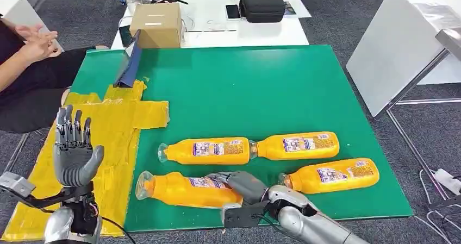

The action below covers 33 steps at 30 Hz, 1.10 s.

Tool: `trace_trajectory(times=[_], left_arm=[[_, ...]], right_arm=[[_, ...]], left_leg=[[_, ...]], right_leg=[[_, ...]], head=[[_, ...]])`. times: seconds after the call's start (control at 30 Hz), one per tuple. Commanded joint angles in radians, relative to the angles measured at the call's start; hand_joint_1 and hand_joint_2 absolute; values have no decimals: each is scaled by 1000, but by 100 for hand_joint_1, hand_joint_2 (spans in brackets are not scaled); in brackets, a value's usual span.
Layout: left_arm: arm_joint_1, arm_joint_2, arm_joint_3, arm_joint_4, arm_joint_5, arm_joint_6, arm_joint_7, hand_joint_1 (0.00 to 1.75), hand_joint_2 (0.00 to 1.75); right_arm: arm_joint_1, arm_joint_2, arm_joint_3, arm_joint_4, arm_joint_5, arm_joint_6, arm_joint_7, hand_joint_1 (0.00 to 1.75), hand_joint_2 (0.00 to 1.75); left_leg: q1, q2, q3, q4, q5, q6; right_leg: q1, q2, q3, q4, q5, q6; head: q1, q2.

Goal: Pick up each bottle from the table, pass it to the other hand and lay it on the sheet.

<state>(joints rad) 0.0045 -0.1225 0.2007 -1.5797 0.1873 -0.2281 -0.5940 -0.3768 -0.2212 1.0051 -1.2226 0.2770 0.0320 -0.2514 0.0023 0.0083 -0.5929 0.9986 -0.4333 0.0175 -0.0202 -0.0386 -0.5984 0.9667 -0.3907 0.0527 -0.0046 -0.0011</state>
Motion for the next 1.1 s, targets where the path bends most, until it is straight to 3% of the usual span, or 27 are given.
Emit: trace_trajectory(times=[0.03,0.5,0.87,1.1], left_arm=[[-7,-19,49,-3,33,28,20,0,175],[18,-28,-152,7,12,19,79,0,175],[31,-18,-173,2,34,-20,87,0,175],[60,1,-295,-46,61,-109,117,0,175]], right_arm=[[241,176,-354,-155,-23,-17,-109,175,175],[211,259,-536,-93,-98,14,-123,175,175],[198,268,-534,-84,-90,15,-125,175,175],[87,316,-443,6,-37,40,-100,175,175]], left_leg=[[1,-1,1,0,-1,-1],[0,-1,2,0,-1,-1],[0,1,3,0,-1,-1],[1,3,2,1,-1,-1]], right_leg=[[1,2,1,0,-1,-2],[0,2,2,0,0,-2],[0,4,1,0,0,-2],[0,7,0,1,0,-2]], head=[[1,0],[0,0],[0,0],[0,0]])
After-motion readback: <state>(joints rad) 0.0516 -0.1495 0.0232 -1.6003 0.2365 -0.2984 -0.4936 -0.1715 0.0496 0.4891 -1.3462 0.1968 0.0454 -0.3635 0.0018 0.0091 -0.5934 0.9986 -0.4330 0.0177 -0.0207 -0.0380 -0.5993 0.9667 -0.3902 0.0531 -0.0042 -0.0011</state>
